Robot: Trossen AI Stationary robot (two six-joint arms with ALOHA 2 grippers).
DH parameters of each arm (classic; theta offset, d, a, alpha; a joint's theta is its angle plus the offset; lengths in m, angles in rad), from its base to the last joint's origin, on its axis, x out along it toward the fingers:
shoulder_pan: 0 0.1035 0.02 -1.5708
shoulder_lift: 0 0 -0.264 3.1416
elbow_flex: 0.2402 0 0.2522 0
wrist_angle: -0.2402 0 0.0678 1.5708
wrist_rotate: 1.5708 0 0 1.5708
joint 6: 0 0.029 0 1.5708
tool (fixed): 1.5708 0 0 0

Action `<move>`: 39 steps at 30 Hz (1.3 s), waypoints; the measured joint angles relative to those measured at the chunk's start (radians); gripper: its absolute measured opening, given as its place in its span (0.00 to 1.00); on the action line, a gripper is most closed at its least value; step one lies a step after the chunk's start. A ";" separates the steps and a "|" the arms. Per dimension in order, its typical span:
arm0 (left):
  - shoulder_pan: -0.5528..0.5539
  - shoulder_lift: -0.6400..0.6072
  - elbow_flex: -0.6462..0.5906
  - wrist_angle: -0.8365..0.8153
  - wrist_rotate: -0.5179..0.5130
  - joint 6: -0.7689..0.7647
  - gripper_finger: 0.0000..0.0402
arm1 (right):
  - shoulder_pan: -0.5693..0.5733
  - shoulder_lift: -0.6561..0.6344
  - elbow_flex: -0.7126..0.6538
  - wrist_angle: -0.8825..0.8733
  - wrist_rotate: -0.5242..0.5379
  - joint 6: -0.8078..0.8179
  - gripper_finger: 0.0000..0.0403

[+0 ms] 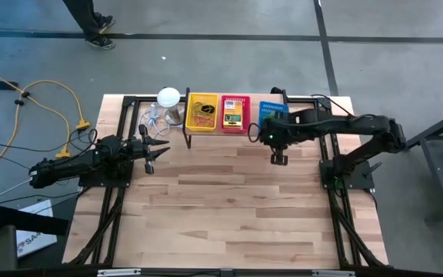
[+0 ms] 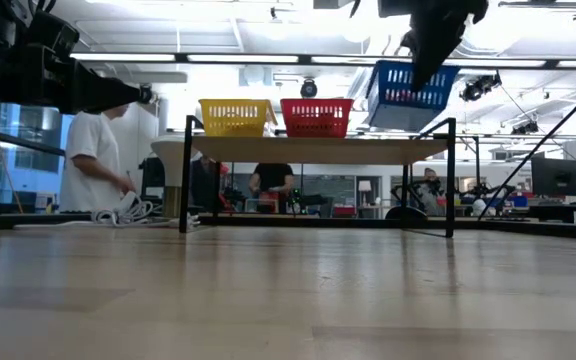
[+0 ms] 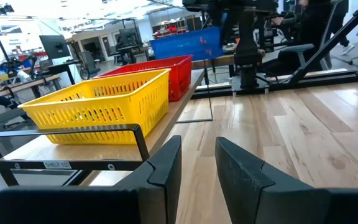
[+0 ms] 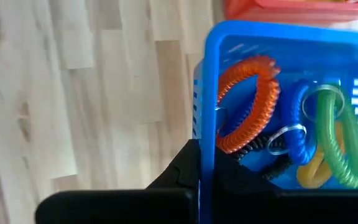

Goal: Pick & Place Office Desk Supplies
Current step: Put the blue bin with the spiral keychains on the shelf

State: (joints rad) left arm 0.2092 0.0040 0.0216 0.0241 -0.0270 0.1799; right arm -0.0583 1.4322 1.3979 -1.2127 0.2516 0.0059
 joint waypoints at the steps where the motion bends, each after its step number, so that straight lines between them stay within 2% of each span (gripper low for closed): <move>1: 0.000 0.000 0.000 0.000 0.000 0.000 0.23 | -0.011 0.000 0.000 0.001 0.000 -0.013 0.00; 21: 0.000 0.000 0.000 0.000 0.000 0.000 0.23 | -0.279 0.003 0.000 0.068 -0.129 -0.307 0.00; 30: 0.000 0.000 0.000 0.000 0.000 0.000 0.23 | -0.299 0.060 0.000 0.066 -0.161 -0.318 0.00; 39: 0.000 0.000 0.000 0.000 0.000 0.000 0.23 | -0.286 0.064 0.000 0.065 -0.175 -0.288 0.00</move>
State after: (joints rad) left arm 0.2092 0.0040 0.0216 0.0241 -0.0270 0.1799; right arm -0.3447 1.4967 1.3979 -1.1481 0.0769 -0.2817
